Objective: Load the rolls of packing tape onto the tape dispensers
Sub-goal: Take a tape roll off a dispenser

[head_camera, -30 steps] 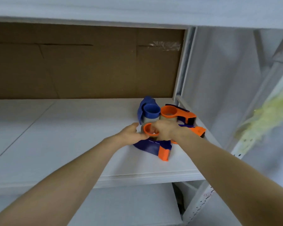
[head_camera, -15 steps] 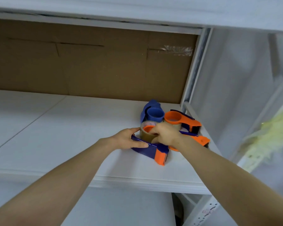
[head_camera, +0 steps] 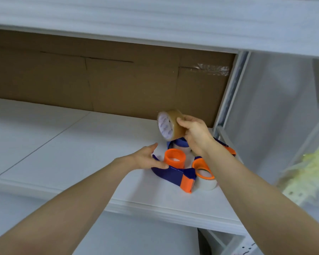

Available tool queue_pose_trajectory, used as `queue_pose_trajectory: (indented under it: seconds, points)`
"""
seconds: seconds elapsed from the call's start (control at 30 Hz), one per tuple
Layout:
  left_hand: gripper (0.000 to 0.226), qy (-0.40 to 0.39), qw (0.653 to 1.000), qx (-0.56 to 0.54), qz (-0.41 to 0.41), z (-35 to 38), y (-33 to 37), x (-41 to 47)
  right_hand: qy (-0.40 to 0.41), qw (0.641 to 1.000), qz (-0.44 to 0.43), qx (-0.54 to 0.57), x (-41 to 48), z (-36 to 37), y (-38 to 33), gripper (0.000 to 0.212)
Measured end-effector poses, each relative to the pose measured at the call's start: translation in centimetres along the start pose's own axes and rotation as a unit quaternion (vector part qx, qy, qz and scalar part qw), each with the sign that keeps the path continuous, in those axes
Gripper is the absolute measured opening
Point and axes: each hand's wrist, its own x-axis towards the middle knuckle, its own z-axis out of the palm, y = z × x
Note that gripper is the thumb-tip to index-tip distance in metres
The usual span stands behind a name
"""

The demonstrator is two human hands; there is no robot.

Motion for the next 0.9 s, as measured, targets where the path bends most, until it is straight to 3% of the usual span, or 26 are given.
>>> queue_pose_trajectory:
  seconds: [0.2,0.37,0.53,0.67,0.9]
  points:
    - [0.075,0.152,0.985,-0.078,-0.017,-5.7,-2.1,-2.4,0.003,0.996,0.057,0.071,1.4,5.7,1.6,0.036]
    - [0.043,0.313,0.938,-0.151,-0.014,-10.9,-5.7,-7.3,-0.024,0.992,0.107,0.067,2.3,14.3,3.6,0.033]
    - [0.028,0.329,0.917,-0.225,-0.005,-16.2,-11.1,-13.6,-0.143,0.977,0.141,0.068,0.9,26.3,5.8,0.023]
    - [0.024,0.403,0.888,-0.218,-0.028,-20.8,-16.7,-19.4,-0.184,0.97,0.146,0.059,-1.0,35.9,7.9,0.018]
    - [0.009,0.469,0.829,-0.3,-0.054,-28.0,-26.2,-28.4,-0.258,0.955,0.141,0.023,-5.2,49.8,10.7,0.014]
